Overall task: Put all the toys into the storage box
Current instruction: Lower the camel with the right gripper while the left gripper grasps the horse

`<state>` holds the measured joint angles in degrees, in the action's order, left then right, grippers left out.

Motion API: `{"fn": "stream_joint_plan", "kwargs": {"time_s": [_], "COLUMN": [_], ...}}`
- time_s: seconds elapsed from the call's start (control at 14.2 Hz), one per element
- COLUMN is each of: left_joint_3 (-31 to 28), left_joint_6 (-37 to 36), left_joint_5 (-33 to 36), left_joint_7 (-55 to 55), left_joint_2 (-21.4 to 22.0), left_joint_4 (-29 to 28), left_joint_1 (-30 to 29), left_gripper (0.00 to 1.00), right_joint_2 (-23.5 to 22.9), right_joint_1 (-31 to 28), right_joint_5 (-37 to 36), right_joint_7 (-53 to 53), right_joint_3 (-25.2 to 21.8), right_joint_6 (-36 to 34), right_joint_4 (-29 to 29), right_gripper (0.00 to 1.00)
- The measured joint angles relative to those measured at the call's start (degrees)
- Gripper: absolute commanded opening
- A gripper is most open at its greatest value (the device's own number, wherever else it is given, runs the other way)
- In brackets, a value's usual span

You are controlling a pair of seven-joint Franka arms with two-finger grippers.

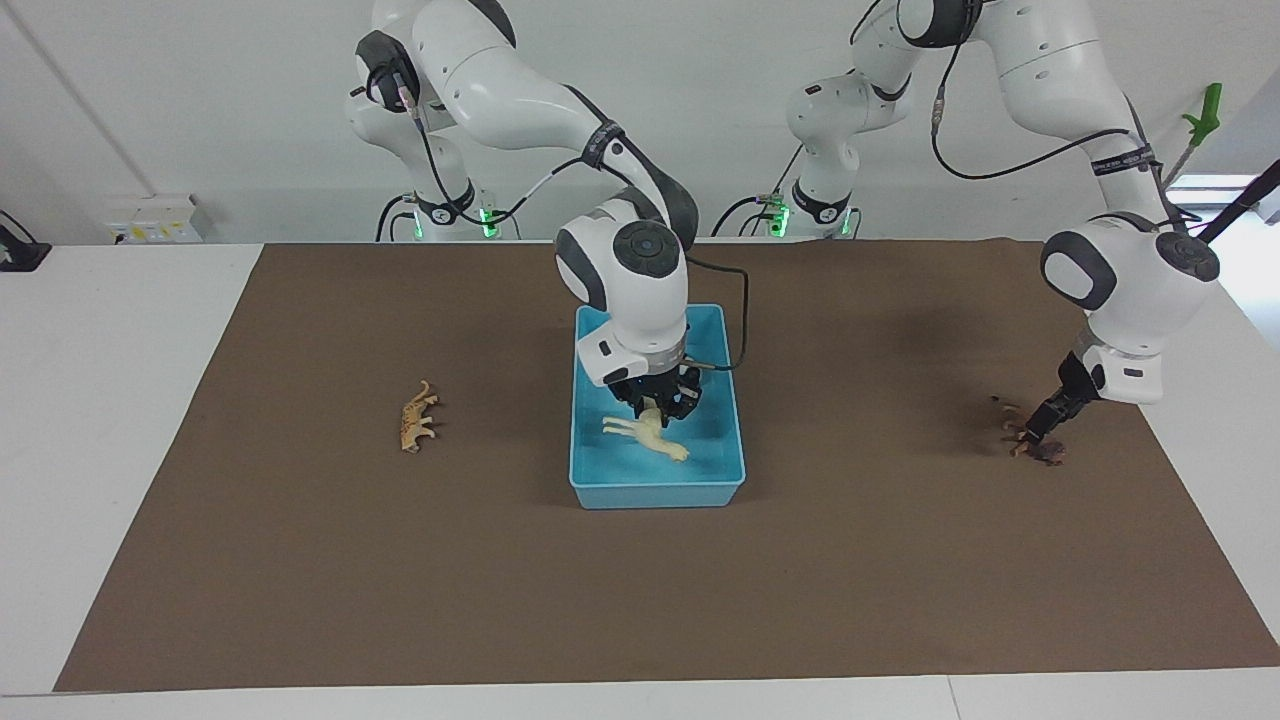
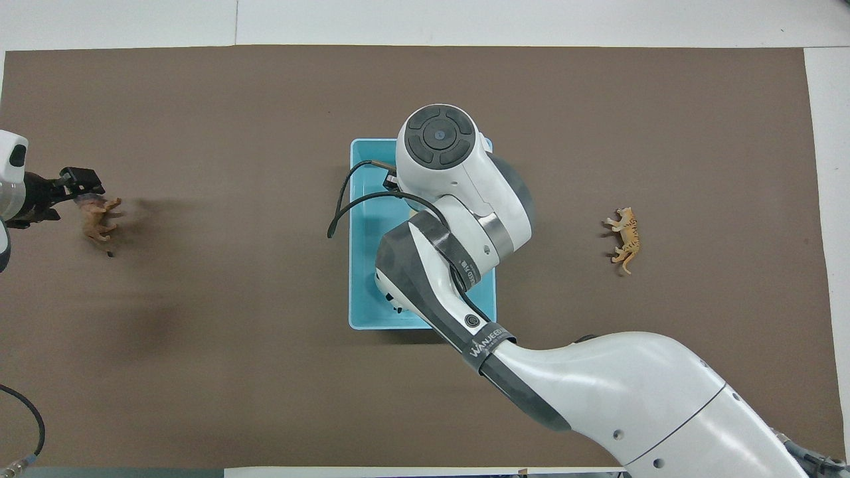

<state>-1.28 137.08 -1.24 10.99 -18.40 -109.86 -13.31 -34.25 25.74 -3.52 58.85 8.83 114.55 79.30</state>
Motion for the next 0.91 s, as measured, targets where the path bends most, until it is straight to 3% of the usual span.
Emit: {"fn": "stream_joint_plan", "kwargs": {"time_s": [0.14, 0.21, 0.28, 0.35, 0.49, 0.56, 0.77, 0.84, 0.91], "left_joint_3": [-0.01, 0.01, 0.01, 0.02, 0.16, 0.22, 0.24, 0.22, 0.21], "left_joint_6": [1.44, 2.96, 4.58, 5.73, 7.06, 7.33, 7.35, 7.35, 7.38], "left_joint_5": [0.02, 0.03, 0.03, 0.03, 0.03, 0.03, 0.04, 0.04, 0.04], "left_joint_7": [0.0, 0.0, 0.0, 0.0, 0.0, 0.0, -0.01, -0.01, -0.02], "left_joint_2": [-0.73, -1.08, -1.36, -1.55, -1.7, -1.72, -1.74, -1.74, -1.73], "left_joint_4": [-0.23, -0.67, -1.41, -2.37, -3.98, -4.42, -4.63, -4.64, -4.61], "left_joint_1": [-0.21, -0.43, -0.6, -0.64, -0.63, -0.64, -0.65, -0.68, -0.7], "left_gripper": [1.0, 1.0, 1.0, 1.0, 1.0, 0.95, 0.22, 0.05, 0.0], "right_joint_2": [0.06, 0.14, 0.22, 0.33, 0.72, 0.95, 1.6, 1.82, 2.22], "right_joint_1": [-0.93, -1.39, -1.74, -1.98, -2.02, -1.88, -1.51, -1.52, -1.65], "right_joint_5": [0.0, 0.0, 0.0, 0.0, 0.09, 0.26, 0.67, 0.67, 0.65], "right_joint_7": [-0.94, -1.23, -1.32, -1.35, -1.37, -1.37, -1.36, -1.36, -1.36], "right_joint_3": [-0.09, -0.11, -0.11, -0.11, -0.08, -0.02, 0.1, 0.07, -0.06], "right_joint_6": [0.34, 1.09, 1.75, 2.17, 2.35, 2.35, 2.25, 1.84, 0.68], "right_joint_4": [1.11, 1.76, 2.27, 2.62, 2.8, 2.8, 2.71, 2.39, 1.62], "right_gripper": [0.0, 0.25, 0.74, 1.0, 1.0, 1.0, 1.0, 1.0, 1.0]}}
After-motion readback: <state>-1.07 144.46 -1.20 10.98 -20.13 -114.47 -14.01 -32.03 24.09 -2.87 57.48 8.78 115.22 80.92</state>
